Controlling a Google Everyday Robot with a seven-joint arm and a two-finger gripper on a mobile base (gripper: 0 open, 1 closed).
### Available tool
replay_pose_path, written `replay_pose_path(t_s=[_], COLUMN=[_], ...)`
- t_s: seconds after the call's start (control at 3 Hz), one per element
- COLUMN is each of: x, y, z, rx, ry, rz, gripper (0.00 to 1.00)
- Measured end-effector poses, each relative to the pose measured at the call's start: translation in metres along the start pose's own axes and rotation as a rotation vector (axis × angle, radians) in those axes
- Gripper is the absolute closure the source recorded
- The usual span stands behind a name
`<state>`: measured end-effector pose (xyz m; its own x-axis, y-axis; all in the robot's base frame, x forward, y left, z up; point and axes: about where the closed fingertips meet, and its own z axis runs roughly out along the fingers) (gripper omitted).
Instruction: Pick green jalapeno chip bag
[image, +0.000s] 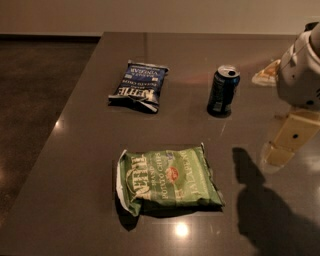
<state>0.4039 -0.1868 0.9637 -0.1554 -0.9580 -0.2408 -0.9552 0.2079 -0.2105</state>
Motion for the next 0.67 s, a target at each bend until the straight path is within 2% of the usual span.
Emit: replay_pose_path(t_s=[0.33, 0.67], x=[-0.024, -0.038], y=[0.036, 0.055], z=[0.035, 0.066], rx=[-0.064, -0.110], ry=[-0.043, -0.052], rz=[-0.090, -0.146], gripper=[0.00, 0.00])
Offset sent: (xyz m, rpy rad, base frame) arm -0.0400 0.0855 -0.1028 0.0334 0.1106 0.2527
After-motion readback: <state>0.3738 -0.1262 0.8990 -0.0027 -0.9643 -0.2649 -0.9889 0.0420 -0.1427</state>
